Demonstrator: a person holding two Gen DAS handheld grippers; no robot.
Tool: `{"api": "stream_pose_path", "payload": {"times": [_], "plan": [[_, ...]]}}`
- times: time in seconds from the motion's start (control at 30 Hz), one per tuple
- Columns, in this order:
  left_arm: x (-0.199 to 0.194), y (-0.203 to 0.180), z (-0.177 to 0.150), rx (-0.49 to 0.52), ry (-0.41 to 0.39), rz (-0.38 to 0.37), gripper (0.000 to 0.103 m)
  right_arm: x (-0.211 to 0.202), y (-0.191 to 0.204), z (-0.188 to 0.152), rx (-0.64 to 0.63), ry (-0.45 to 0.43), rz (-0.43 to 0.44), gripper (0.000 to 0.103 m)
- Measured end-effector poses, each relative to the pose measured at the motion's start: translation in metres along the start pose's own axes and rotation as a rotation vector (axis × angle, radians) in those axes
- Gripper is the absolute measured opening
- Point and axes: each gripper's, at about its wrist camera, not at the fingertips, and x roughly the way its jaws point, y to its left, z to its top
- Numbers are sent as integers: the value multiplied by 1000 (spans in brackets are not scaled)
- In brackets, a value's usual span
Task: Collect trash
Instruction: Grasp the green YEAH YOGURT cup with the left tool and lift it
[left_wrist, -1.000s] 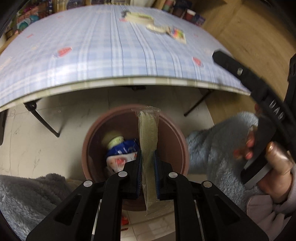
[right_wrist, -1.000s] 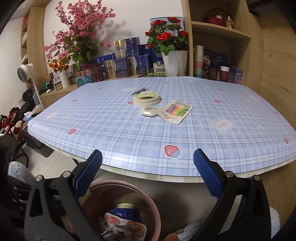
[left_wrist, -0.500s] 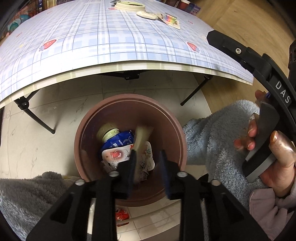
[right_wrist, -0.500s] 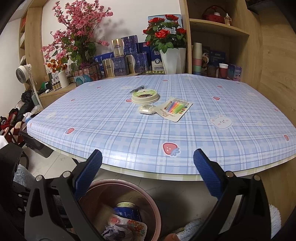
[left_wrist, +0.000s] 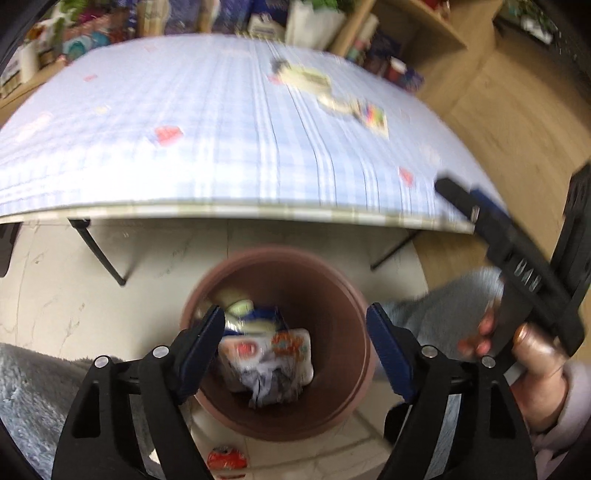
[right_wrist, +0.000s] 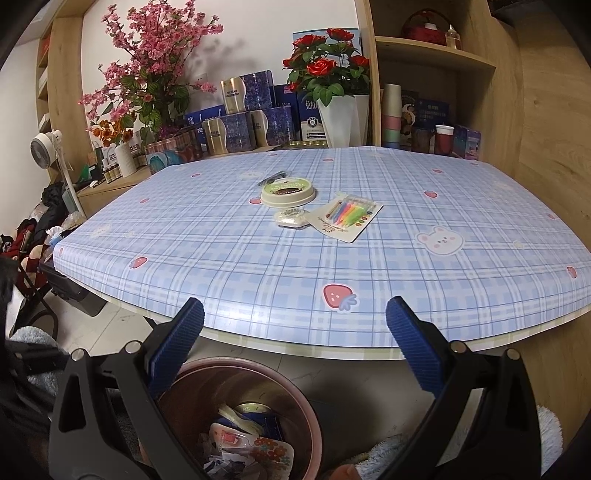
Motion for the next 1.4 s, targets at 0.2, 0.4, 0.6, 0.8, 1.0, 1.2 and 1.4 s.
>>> {"api": "stream_pose_path", "payload": {"times": [0.2,0.4,0.6,0.8,1.0,1.2,1.4], "plan": [[-26,14,28,-49,-134,15,79,3,-11,9,34,-5,18,97],[-31,14,74,-32,-185,36,79,13,-32,24,96,-8,17,97],[-7,-3,126,8,-175,27,79,29,-57,42,138,1,3,97],[41,-21,181,16,-130,1,79,51,-79,62,160,15,3,97],[98,-34,225,-20,-76,12,79,75,-93,73,167,40,9,97],[149,-29,262,-90,-17,61,79,89,-105,72,209,56,1,97],[173,-31,278,-113,-31,140,84,97,-112,64,240,80,-11,97]]}}
